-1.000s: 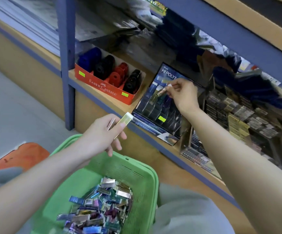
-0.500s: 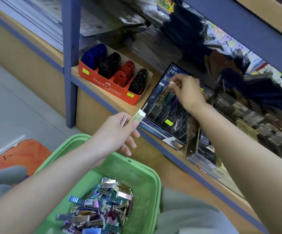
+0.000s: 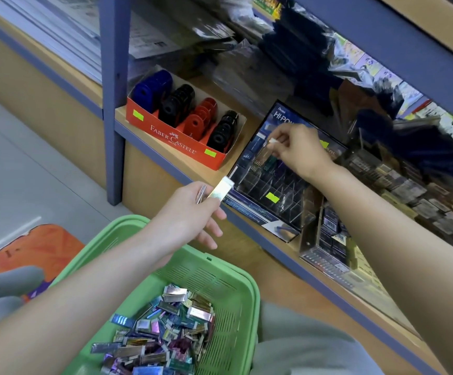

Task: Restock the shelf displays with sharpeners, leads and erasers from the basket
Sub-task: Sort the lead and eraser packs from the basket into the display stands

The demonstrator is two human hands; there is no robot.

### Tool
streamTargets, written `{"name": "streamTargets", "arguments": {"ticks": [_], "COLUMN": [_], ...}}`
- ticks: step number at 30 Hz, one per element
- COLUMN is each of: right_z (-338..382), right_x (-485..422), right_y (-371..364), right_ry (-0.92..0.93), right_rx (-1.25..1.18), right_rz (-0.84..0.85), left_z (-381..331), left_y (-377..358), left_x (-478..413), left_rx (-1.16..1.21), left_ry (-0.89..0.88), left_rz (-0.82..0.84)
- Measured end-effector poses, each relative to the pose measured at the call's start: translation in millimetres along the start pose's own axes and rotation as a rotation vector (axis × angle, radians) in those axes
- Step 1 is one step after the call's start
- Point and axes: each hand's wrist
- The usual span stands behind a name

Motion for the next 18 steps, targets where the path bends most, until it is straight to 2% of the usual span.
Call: {"name": "streamTargets", "arguments": {"ticks": [5, 14, 16, 18], "right_z": [-5, 4, 19, 39], "right_x": [4, 8, 20, 37], "right_y": [-15, -20, -15, -10], "right_ry": [0.060, -0.003, 0.028, 0.016], "right_rx": [0.097, 0.144, 0.085, -0.106], "right_rz": [-0.050, -0.104, -0.145, -0.086], "left_z": [-2, -4, -4, -3], "left_y": [-1, 3, 3, 4], "left_x": [1, 0, 0, -2], "left_rx": [0.063, 0.093, 0.084, 0.069], "left_ry": [-0.030, -0.067, -0.072, -0.071], "left_rz": [0.007, -0.031, -0.033, -0.035]}}
Point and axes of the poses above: each hand's wrist, its own x-axis away from the middle knuckle, its own y-axis out of the back of the hand, z = x × y, and after that the axes turned 4 degrees about -z, right-handed
